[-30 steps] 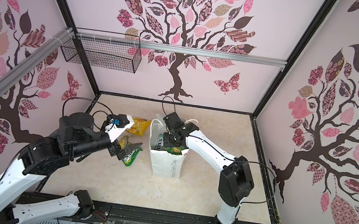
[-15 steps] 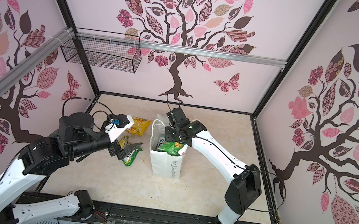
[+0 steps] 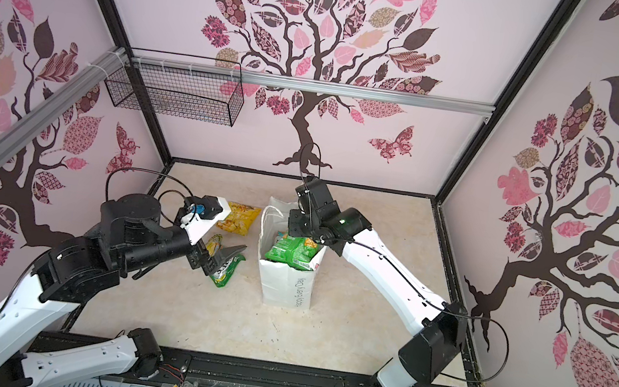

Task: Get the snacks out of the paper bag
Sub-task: 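Lift the green chip bag out of the paper bag with the right gripper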

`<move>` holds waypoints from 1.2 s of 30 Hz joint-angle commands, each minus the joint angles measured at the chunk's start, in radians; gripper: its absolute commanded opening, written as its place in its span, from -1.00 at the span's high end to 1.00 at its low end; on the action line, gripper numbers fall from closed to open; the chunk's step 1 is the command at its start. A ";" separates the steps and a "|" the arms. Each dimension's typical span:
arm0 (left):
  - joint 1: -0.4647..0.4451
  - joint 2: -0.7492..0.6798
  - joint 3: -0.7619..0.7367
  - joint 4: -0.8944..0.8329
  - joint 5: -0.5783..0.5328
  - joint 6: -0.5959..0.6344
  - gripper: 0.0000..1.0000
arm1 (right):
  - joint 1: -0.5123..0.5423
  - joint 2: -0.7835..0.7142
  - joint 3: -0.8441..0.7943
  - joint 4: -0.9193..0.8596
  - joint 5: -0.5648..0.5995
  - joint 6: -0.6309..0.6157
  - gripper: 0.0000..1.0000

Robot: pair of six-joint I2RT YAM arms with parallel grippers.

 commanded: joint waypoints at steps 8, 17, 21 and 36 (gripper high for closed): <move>-0.005 -0.003 -0.006 0.053 0.015 -0.080 -0.97 | 0.006 -0.107 0.057 0.055 0.016 0.026 1.00; -0.004 0.063 0.136 -0.020 -0.060 -0.300 -0.95 | 0.023 -0.220 0.044 0.209 0.008 0.025 1.00; -0.003 0.078 0.199 -0.041 -0.071 -0.383 -0.95 | 0.041 -0.261 0.044 0.272 0.010 0.026 1.00; 0.229 0.105 0.258 0.033 0.296 -0.860 -0.95 | 0.106 -0.346 -0.068 0.533 -0.092 0.025 1.00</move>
